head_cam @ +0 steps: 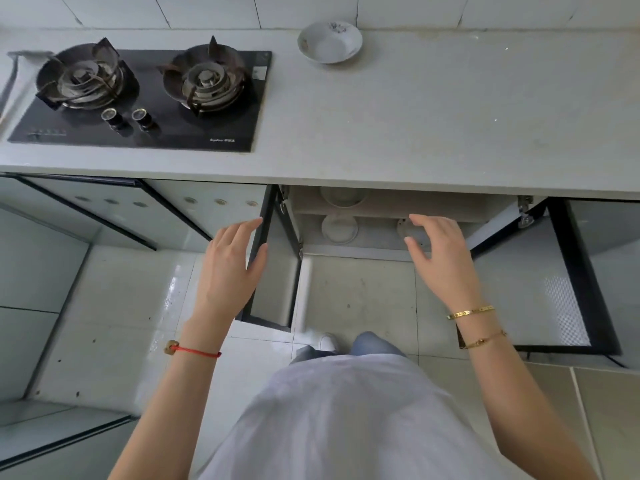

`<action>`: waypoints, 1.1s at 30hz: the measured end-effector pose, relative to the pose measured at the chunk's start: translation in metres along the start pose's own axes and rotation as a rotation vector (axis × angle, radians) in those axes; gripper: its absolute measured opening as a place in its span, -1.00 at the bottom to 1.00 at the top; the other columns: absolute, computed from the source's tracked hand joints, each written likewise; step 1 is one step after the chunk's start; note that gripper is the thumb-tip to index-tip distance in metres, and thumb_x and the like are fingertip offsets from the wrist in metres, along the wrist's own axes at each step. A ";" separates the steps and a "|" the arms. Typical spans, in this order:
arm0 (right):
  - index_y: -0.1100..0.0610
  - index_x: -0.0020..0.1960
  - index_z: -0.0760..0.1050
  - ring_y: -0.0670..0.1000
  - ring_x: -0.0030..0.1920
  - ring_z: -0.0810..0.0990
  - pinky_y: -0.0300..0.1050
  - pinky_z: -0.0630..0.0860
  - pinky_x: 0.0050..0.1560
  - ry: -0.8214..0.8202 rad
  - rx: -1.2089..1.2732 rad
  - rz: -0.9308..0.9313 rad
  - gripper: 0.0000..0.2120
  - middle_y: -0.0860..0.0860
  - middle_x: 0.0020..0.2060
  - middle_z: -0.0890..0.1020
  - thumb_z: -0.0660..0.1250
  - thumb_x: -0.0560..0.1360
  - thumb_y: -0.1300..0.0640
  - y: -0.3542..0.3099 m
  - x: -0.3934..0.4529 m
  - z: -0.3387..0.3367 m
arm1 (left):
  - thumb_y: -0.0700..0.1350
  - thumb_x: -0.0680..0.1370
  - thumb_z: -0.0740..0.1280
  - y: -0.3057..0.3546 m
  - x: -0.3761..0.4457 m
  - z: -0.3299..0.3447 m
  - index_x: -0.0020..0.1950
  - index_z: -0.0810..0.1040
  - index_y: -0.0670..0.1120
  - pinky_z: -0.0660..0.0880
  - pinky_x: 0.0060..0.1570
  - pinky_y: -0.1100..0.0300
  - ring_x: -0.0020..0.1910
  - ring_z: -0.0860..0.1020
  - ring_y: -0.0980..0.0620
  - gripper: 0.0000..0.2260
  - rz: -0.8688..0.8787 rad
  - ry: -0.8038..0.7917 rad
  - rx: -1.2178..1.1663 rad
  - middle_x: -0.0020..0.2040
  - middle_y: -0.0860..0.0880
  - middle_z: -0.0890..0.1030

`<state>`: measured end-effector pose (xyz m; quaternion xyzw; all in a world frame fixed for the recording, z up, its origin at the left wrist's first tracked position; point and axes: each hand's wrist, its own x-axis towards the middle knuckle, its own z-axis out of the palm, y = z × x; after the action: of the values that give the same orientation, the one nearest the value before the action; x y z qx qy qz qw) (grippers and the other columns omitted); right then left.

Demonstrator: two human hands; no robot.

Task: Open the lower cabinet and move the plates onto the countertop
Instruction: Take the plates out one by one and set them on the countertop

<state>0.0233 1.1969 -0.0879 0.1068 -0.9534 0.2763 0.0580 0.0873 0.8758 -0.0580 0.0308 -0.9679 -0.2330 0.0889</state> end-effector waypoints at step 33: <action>0.11 0.29 0.44 0.02 0.23 0.45 -0.22 0.33 0.17 -0.085 0.042 0.111 -0.68 0.00 0.12 0.58 0.25 0.56 0.07 0.186 0.017 0.126 | -0.14 0.57 0.27 -0.004 0.016 0.237 0.30 0.49 -0.13 0.43 0.19 0.09 0.16 0.53 -0.06 -0.70 -0.095 0.008 -0.029 0.16 -0.08 0.60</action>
<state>-0.0434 1.2790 -0.2868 0.0667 -0.9533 0.2944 -0.0002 0.0271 0.9767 -0.2649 0.0764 -0.9615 -0.2509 0.0819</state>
